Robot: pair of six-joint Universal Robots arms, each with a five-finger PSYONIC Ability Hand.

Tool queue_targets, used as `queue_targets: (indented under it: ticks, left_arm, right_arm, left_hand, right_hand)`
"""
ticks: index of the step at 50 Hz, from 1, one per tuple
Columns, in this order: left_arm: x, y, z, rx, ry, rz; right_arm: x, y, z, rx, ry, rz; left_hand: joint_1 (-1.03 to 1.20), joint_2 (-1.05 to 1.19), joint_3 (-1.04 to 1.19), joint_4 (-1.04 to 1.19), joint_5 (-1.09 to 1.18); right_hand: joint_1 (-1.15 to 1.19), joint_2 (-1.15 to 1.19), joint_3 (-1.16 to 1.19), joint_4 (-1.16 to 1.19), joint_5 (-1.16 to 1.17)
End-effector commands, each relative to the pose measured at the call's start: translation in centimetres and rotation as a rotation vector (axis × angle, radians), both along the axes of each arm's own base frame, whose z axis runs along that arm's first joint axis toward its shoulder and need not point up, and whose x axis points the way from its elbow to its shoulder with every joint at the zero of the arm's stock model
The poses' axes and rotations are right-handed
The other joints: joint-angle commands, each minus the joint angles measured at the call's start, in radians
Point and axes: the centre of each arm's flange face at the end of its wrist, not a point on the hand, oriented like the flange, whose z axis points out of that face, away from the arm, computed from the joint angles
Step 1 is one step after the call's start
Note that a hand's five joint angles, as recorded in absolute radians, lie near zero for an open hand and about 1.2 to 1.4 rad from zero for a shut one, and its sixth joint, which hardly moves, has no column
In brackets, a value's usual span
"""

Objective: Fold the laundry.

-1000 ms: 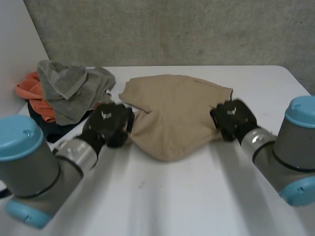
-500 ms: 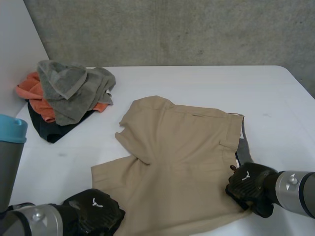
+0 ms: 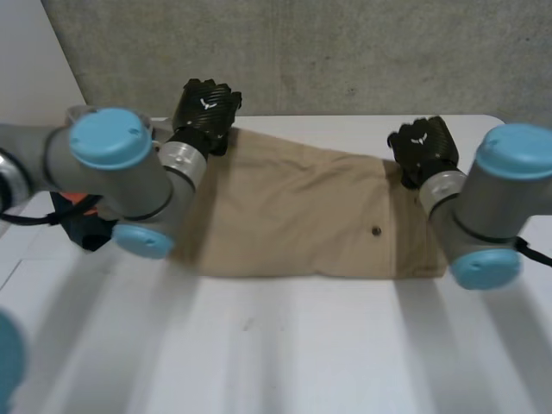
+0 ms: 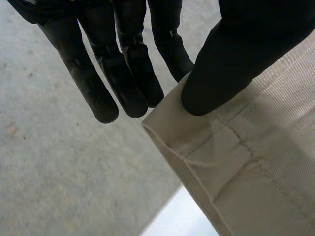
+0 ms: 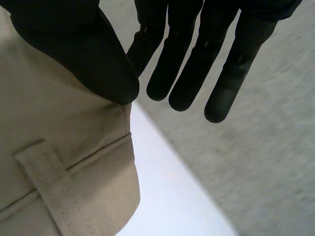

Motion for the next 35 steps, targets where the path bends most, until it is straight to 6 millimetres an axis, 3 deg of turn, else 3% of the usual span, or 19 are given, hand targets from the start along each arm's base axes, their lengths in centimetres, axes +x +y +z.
queue_targets:
  ticks: [1, 2, 3, 5, 6, 9, 12, 14, 18, 24, 30, 35]
  left_arm:
    - [-2.2, -3.9, -4.0, -0.056, 0.109, -0.037]
    - [-2.4, -4.4, -4.4, -0.052, 0.144, -0.046]
    - [-2.5, -4.4, -4.5, -0.045, 0.163, -0.052]
    - [-2.8, -4.3, -4.5, -0.024, 0.200, -0.072]
    - [-3.1, -3.8, -4.0, -0.009, 0.228, -0.091]
    - [-3.2, -3.1, -2.7, 0.000, 0.255, -0.115]
    - [-2.2, -1.5, 0.4, -0.013, 0.266, -0.107]
    - [-1.2, -0.3, 2.1, -0.014, 0.270, -0.095]
    - [0.8, 2.0, 4.0, -0.003, 0.269, -0.078]
    - [3.3, 6.5, 3.1, 0.131, 0.215, -0.071]
    - [4.4, 9.8, 0.4, 0.295, 0.169, -0.086]
    - [4.5, 10.7, -0.8, 0.341, 0.170, -0.091]
  right_arm:
    - [2.4, -3.6, -3.5, -0.221, 0.002, -0.029]
    - [2.7, -4.4, -4.2, -0.260, 0.009, -0.040]
    - [2.8, -4.7, -4.4, -0.281, 0.013, -0.047]
    - [3.0, -5.3, -4.3, -0.320, 0.010, -0.070]
    - [3.0, -5.5, -3.8, -0.346, 0.000, -0.090]
    - [3.0, -5.3, -2.7, -0.354, -0.029, -0.092]
    - [2.1, -3.7, 1.0, -0.291, -0.115, -0.062]
    - [1.6, -2.8, 2.4, -0.243, -0.141, -0.047]
    - [-0.6, 0.9, 3.4, 0.058, -0.148, 0.024]
    - [-3.8, 4.4, 0.5, 0.441, -0.123, 0.006]
    - [-4.9, 4.6, -2.8, 0.488, -0.121, -0.014]
    - [-4.4, 3.3, -5.7, 0.426, -0.126, -0.009]
  left_hand:
    - [0.240, 0.195, 0.201, 0.193, 0.214]
    - [0.240, 0.195, 0.201, 0.193, 0.214]
    - [0.112, 0.067, 0.074, 0.065, 0.087]
    - [-0.426, -0.471, -0.465, -0.473, -0.452]
    - [-0.982, -1.027, -1.021, -1.029, -1.007]
    - [-0.982, -1.027, -1.021, -1.029, -1.007]
    - [-0.982, -1.027, -1.021, -1.029, -1.007]
    - [-0.982, -1.027, -1.021, -1.029, -1.007]
    - [-0.982, -1.027, -1.021, -1.029, -1.007]
    - [-0.982, -1.027, -1.021, -1.029, -1.007]
    - [-0.982, -1.027, -1.021, -1.029, -1.007]
    - [-0.982, -1.027, -1.021, -1.029, -1.007]
  right_hand:
    - [0.273, 0.204, 0.189, 0.198, 0.201]
    - [-0.239, -0.308, -0.323, -0.314, -0.311]
    - [-0.570, -0.638, -0.653, -0.645, -0.642]
    - [-0.949, -1.017, -1.033, -1.024, -1.021]
    - [-0.949, -1.017, -1.033, -1.024, -1.021]
    - [-0.949, -1.017, -1.033, -1.024, -1.021]
    - [-0.949, -1.017, -1.033, -1.024, -1.021]
    - [-0.949, -1.017, -1.033, -1.024, -1.021]
    - [-0.949, -1.017, -1.033, -1.024, -1.021]
    - [-0.764, -0.832, -0.848, -0.839, -0.836]
    - [-0.714, -0.783, -0.798, -0.789, -0.786]
    - [-0.588, -0.657, -0.672, -0.663, -0.660]
